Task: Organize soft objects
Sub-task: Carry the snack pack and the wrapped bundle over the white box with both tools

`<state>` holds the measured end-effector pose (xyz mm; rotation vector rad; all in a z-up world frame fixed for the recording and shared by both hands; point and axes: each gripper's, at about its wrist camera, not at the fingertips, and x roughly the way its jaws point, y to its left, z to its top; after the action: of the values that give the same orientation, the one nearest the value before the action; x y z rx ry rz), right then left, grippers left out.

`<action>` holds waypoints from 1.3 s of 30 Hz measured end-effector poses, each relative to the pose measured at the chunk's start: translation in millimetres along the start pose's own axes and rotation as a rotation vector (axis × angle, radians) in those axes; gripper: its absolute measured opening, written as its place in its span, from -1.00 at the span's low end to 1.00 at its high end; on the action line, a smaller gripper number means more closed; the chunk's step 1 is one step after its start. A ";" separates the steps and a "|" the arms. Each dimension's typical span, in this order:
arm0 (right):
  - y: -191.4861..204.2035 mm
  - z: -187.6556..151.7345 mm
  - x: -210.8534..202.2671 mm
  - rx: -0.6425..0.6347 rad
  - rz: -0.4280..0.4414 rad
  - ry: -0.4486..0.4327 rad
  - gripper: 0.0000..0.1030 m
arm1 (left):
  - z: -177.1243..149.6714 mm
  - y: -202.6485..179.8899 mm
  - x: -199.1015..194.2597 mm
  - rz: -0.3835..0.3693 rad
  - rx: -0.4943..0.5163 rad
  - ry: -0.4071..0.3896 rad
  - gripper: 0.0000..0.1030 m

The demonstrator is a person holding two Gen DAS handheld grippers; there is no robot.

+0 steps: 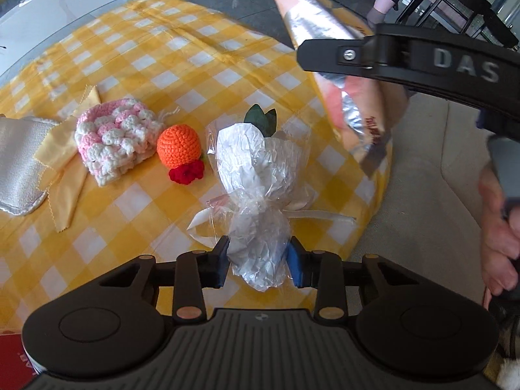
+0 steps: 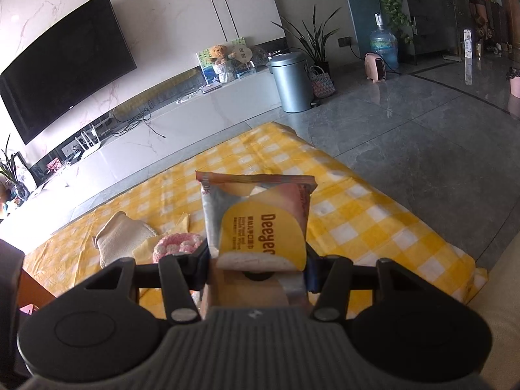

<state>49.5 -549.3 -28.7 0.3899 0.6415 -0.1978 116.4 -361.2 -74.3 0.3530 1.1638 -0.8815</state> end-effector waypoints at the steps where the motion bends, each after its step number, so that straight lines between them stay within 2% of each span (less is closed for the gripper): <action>1: 1.3 -0.1 -0.1 -0.005 0.004 0.000 0.04 | -4.3 -0.4 -8.6 0.001 0.007 -0.011 -0.21; 5: 8.1 1.0 -3.6 -0.022 0.021 -0.006 0.04 | -20.2 3.8 -39.1 -0.024 0.007 -0.049 -0.20; 11: 21.5 6.5 -13.9 -0.027 0.111 -0.050 0.04 | -42.7 19.8 -78.7 -0.047 -0.038 -0.129 -0.20; 17: 48.7 9.4 -15.7 -0.070 0.177 -0.058 0.04 | -72.1 41.1 -130.8 -0.067 -0.118 -0.266 -0.20; 23: 81.5 10.0 -20.7 -0.123 0.265 -0.063 0.04 | -114.3 76.0 -181.6 -0.024 -0.247 -0.413 -0.20; 29: 122.4 9.5 -27.1 -0.190 0.349 -0.064 0.04 | -155.8 115.8 -224.5 0.065 -0.391 -0.533 -0.20; 33: 154.6 4.1 -32.0 -0.254 0.421 -0.054 0.04 | -187.1 144.5 -253.4 0.079 -0.494 -0.615 -0.20; 39: 218.5 -13.8 -36.4 -0.392 0.532 -0.012 0.04 | -226.8 183.7 -278.5 0.189 -0.653 -0.712 -0.20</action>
<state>78.4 -342.8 47.3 0.1696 0.5294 0.4279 75.5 19.2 53.7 -0.3644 0.6739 -0.3626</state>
